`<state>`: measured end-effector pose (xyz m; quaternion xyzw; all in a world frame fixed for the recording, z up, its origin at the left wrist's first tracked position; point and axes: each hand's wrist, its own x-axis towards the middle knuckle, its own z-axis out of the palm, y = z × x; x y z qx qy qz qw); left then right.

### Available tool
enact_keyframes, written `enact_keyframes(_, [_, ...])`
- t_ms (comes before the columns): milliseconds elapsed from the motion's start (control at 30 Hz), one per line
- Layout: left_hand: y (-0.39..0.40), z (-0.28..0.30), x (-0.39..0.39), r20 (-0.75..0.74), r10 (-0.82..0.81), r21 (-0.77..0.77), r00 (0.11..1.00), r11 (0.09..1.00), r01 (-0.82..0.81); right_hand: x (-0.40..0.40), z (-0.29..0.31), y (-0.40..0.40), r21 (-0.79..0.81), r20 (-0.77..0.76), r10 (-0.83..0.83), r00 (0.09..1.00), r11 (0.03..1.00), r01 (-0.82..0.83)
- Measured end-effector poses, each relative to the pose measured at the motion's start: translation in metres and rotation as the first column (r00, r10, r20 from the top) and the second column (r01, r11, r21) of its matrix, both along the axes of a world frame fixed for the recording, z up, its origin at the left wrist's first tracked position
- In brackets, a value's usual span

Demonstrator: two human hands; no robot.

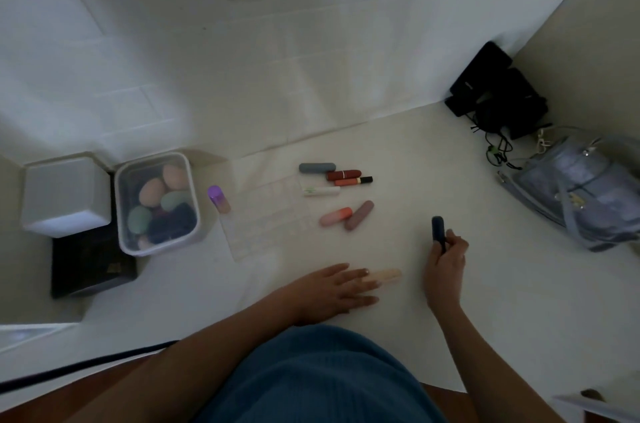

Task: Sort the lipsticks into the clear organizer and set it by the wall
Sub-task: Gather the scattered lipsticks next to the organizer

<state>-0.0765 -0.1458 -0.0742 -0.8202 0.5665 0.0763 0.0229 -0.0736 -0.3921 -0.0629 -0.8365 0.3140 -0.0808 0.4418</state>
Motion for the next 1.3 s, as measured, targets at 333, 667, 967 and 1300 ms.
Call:
enact_keyframes(333, [-0.024,-0.013,0.014,-0.258,0.188,-0.093,0.948,0.971,-0.218,0.003,-0.005,0.051,0.141,0.090,-0.191,0.977,0.974,0.177])
enact_keyframes(667, [-0.050,-0.006,0.046,-0.290,0.401,-0.171,0.869,0.872,-0.459,0.053,-0.004,0.097,0.277,0.110,-0.180,0.978,0.950,0.143])
enact_keyframes(967, [-0.039,0.009,0.074,-0.057,0.540,-0.172,0.840,0.824,-0.541,0.096,-0.003,0.119,0.308,0.155,-0.159,0.975,0.945,0.105])
enact_keyframes(1300, [-0.039,0.013,0.084,-0.067,0.683,-0.223,0.728,0.701,-0.678,0.106,0.003,0.141,0.374,0.158,-0.129,0.979,0.925,0.061])
